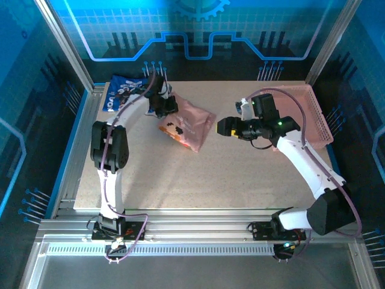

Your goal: Fold and stack the t-shirts

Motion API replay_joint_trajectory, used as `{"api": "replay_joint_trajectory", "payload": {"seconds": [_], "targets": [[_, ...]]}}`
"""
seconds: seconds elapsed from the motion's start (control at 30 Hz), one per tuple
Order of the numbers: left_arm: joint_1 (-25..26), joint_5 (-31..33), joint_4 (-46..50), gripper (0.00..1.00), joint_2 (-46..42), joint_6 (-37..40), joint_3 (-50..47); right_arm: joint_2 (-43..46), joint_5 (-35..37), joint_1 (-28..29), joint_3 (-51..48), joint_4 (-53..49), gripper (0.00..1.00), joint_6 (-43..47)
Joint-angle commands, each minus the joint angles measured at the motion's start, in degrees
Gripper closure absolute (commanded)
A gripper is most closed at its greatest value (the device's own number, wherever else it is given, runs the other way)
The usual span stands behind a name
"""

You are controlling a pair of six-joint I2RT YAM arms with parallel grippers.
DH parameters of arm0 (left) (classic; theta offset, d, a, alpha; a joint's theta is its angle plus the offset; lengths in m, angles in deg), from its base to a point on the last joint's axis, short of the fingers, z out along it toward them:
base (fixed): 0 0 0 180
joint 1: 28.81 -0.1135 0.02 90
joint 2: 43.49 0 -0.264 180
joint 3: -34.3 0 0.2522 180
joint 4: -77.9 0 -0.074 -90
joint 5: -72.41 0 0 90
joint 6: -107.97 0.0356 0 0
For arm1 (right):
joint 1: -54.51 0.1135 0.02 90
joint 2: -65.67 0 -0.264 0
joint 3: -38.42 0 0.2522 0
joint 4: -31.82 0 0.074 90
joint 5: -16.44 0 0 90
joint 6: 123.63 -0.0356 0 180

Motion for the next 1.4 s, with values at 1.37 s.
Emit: {"api": "replay_joint_trajectory", "payload": {"seconds": [1.37], "targets": [[-16.0, -2.4, 9.7, 1.00, 16.1, 15.4, 46.5, 0.6, 0.3, -0.1, -1.1, -2.6, 0.06, 5.0]]}}
